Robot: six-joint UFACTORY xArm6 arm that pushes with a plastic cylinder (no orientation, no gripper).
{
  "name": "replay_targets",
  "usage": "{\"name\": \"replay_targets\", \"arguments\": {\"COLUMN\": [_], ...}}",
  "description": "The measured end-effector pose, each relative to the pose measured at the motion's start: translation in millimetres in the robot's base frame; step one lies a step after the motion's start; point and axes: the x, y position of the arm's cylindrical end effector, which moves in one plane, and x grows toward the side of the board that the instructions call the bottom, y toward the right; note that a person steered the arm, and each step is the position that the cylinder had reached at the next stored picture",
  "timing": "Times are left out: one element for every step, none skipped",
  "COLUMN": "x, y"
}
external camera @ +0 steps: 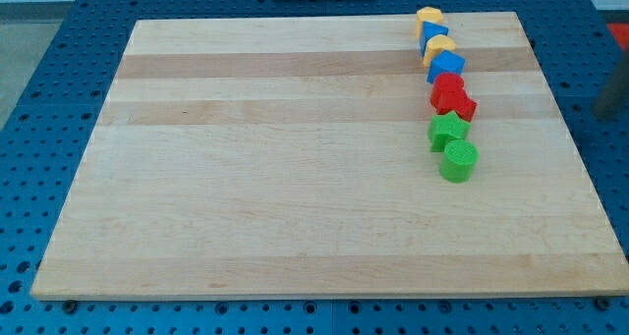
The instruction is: Slide the green circle to the right side
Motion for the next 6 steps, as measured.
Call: {"name": "replay_targets", "arguments": {"x": [84, 129, 99, 65, 39, 33], "y": [-92, -223, -266, -262, -258, -181]}}
